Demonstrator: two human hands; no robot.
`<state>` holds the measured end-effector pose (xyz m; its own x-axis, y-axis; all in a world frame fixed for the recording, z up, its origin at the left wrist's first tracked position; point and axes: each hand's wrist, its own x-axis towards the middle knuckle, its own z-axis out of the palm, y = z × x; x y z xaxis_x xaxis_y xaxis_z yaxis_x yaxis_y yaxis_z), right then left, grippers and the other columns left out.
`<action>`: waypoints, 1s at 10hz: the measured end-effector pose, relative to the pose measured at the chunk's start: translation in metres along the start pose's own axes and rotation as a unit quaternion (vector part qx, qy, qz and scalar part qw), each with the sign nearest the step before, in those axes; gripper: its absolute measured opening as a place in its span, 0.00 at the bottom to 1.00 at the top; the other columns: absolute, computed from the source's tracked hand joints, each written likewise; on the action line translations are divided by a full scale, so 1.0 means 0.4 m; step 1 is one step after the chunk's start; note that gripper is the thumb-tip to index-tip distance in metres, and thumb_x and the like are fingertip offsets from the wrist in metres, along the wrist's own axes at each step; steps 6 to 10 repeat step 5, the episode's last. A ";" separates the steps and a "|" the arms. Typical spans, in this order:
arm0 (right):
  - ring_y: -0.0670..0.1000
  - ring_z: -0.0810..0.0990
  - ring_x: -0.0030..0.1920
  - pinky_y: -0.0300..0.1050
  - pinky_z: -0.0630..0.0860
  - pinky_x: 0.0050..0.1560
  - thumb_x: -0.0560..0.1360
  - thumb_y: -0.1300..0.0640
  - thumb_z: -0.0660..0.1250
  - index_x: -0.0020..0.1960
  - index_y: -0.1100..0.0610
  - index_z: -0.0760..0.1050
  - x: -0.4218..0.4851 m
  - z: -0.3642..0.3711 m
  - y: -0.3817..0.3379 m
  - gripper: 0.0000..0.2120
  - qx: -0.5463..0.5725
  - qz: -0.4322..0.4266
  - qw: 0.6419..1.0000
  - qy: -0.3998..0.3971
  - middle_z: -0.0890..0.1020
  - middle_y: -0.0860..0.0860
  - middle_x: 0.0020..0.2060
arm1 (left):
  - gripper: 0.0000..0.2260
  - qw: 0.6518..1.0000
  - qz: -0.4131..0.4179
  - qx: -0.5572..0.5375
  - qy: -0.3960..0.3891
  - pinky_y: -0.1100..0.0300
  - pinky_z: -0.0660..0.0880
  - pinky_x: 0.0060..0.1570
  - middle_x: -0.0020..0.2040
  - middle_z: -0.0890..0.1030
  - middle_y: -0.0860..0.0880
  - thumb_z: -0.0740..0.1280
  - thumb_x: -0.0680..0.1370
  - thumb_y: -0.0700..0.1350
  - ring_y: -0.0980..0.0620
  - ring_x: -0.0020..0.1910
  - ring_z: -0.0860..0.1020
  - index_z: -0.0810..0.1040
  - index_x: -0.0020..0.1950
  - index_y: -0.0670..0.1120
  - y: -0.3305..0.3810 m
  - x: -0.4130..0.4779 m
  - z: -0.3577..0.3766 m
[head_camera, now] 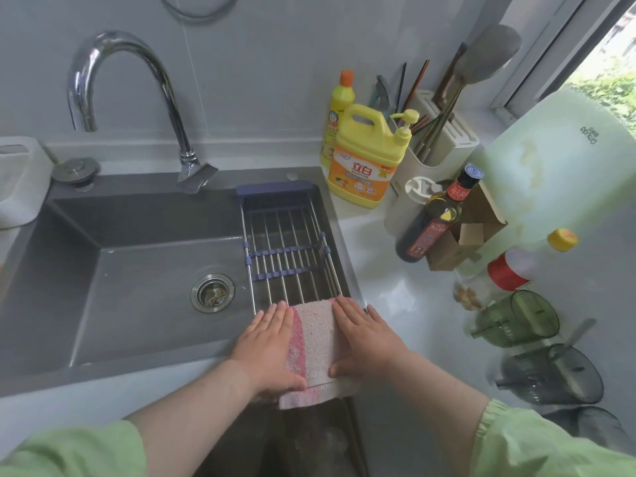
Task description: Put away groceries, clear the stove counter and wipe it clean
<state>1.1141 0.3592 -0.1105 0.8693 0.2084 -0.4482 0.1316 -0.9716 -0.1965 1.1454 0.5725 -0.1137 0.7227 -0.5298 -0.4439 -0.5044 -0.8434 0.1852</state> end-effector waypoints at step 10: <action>0.56 0.74 0.63 0.47 0.71 0.65 0.76 0.55 0.59 0.70 0.53 0.67 -0.006 -0.099 -0.049 0.22 0.113 0.061 0.988 0.088 0.69 0.47 0.69 | 0.33 0.989 -0.028 -0.115 0.094 0.55 0.45 0.75 0.78 0.52 0.50 0.59 0.77 0.61 0.53 0.77 0.51 0.54 0.77 0.50 -0.073 -0.057 -0.102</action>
